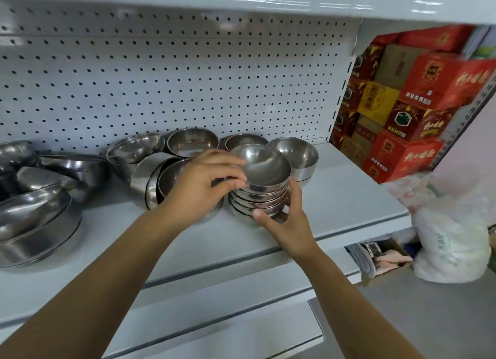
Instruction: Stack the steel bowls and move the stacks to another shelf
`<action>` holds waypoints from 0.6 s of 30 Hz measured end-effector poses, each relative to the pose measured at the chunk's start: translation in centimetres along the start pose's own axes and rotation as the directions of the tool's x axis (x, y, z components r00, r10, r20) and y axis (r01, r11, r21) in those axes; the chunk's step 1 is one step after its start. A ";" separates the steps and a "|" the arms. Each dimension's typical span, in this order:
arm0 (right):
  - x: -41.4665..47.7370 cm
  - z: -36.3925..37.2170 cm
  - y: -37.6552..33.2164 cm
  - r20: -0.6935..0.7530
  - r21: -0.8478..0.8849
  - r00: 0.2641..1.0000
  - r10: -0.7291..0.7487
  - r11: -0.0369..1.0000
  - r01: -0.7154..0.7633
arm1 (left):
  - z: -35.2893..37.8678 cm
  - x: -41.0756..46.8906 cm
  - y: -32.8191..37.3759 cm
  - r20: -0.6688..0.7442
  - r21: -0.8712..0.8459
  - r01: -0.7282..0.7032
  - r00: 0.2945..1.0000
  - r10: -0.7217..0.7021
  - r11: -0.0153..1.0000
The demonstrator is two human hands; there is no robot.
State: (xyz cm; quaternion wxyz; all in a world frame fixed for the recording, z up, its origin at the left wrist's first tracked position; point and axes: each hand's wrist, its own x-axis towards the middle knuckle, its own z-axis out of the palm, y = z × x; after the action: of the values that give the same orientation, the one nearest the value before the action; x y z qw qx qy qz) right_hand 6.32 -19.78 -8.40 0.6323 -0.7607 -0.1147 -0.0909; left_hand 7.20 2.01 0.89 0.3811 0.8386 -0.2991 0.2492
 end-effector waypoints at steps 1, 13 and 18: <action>0.0 0.0 0.1 0.008 0.005 1.000 0.000 1.000 0.000 | -0.1 -0.2 0.3 0.016 -0.022 0.086 0.996 -0.086 0.996; 0.0 -0.7 0.1 0.045 0.000 0.999 0.021 1.000 -0.021 | 0.4 0.1 1.3 0.097 -0.008 0.366 0.927 -0.363 0.931; 0.5 -0.9 0.1 0.079 -0.037 0.995 0.063 0.998 -0.060 | 0.2 0.6 1.1 0.124 -0.044 0.400 0.911 -0.392 0.915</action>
State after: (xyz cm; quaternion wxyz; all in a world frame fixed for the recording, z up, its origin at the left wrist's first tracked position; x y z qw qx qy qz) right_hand 6.81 -20.60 -8.18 0.6164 -0.7778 -0.1150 -0.0427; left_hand 6.85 1.08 1.70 0.4346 0.8810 -0.1523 0.1086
